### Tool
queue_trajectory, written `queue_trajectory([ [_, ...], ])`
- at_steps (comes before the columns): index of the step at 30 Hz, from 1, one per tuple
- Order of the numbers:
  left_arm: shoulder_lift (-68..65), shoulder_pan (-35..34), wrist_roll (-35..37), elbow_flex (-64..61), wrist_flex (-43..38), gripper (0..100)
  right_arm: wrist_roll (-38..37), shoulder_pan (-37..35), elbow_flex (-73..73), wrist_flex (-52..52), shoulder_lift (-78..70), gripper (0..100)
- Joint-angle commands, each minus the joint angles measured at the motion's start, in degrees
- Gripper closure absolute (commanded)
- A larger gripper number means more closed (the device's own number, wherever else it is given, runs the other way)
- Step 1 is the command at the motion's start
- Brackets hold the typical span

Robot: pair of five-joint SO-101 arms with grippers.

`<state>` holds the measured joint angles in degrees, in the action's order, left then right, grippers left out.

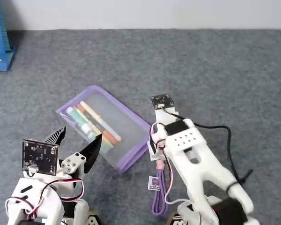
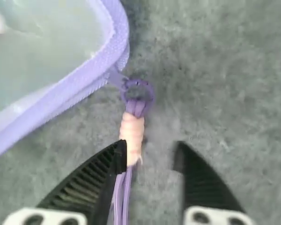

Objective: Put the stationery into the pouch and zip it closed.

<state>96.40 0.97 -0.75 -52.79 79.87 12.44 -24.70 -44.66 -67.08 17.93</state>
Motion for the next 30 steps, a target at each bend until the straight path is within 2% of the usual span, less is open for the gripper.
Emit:
queue_trajectory([
  [1, 0.2, -0.4, -0.1, 0.3, 0.2, 70, 0.9, 0.0, 3.0, 4.3, -3.0, 76.8],
  [6, 0.3, -0.4, -0.1, -0.8, 0.0, 70, 1.1, -2.2, 3.0, 6.0, -6.0, 81.8],
  [23, 0.4, -0.4, -0.1, -0.7, 0.2, 70, 1.1, -3.6, 3.0, 7.8, -13.8, 83.0],
  [28, 0.4, -0.4, -0.1, -0.7, 0.2, 70, 0.7, -4.0, 3.0, 10.0, -14.8, 99.6],
  [30, 0.4, -0.4, -0.1, -0.7, 0.2, 70, 0.5, -4.2, 3.0, 9.5, -14.5, 98.0],
])
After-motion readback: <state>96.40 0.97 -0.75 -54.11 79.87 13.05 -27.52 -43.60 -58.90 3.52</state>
